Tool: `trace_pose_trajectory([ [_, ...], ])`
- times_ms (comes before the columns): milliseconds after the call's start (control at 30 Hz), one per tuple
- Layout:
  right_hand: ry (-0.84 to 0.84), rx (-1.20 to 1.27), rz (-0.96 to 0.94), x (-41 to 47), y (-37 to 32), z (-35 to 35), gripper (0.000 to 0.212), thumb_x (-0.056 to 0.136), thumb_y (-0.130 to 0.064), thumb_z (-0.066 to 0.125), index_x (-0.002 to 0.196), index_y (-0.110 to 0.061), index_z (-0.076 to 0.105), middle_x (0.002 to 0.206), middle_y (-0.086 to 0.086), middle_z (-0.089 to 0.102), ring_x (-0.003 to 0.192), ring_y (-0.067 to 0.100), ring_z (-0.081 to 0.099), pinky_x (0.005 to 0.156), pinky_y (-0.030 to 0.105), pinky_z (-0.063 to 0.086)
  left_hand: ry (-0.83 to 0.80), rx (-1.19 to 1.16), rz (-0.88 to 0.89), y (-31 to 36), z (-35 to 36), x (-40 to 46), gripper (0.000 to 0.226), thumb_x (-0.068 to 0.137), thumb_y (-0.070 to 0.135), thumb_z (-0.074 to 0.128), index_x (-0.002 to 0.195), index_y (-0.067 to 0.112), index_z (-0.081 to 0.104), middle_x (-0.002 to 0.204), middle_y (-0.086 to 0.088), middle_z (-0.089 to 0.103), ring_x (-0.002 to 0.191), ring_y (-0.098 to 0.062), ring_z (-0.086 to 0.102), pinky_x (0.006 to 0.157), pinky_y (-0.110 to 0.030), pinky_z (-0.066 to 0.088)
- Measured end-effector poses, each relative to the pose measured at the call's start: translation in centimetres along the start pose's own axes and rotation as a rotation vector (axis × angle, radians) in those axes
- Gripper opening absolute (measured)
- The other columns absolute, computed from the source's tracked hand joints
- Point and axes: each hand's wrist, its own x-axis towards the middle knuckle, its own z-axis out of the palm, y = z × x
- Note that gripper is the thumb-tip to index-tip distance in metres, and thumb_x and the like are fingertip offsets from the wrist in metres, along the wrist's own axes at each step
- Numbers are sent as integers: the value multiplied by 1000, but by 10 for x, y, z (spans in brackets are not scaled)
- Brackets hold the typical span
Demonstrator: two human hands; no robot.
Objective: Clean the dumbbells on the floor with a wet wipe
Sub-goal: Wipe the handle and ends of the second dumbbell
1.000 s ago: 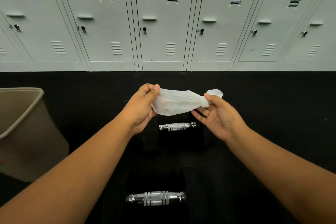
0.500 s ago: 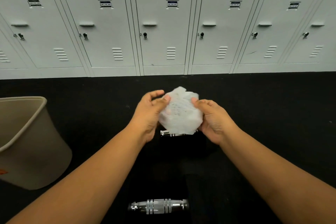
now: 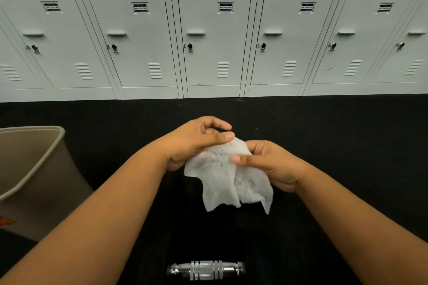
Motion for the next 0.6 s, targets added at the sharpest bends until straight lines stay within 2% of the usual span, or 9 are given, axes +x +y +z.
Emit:
trace_pose_trajectory([
  [100,67,173,-67,1,2,-4,33,87,-15,65,115,1,63,111,24,66,100,34,64,89,44,54,-151,-51,-196,-30,-6,-4,37,76,30,76,108,12,69,106,-10,67,95,-20,64,84,-33,53],
  [167,119,220,-71,2,2,-7,32,87,-18,65,113,-1,63,109,22,66,101,33,65,86,43,55,-181,-68,-273,-48,-3,-3,38,78,29,76,109,10,69,109,-12,66,96,-21,61,88,-35,49],
  [267,198,292,-37,3,5,-15,40,89,-20,64,122,2,59,120,24,64,111,37,63,95,50,50,-37,-198,-243,-60,-2,3,51,78,30,77,121,7,63,110,-10,64,98,-21,56,93,-37,42],
  [333,257,350,-12,4,12,-20,39,90,-19,62,123,2,58,121,24,64,114,38,61,99,55,46,89,-375,-194,-62,-5,6,48,81,23,72,124,4,60,112,-13,65,104,-23,59,101,-40,43],
  [400,327,379,-3,5,21,-26,35,88,-18,62,118,0,59,119,21,65,111,36,62,100,54,46,218,-521,-168,-67,-9,8,45,81,17,68,123,0,60,115,-17,66,106,-26,62,102,-43,46],
  [500,426,328,44,9,30,-32,21,89,-16,62,107,-6,64,110,17,69,100,29,65,86,41,54,387,-489,-176,-74,-11,15,33,84,13,68,115,6,60,115,-17,67,103,-29,66,96,-46,51],
  [600,558,308,96,19,42,-37,11,95,-13,56,103,-11,63,111,16,68,96,28,67,74,39,56,520,-380,-217,-82,-12,24,42,81,12,74,117,17,52,113,-12,65,101,-28,66,89,-50,54],
])
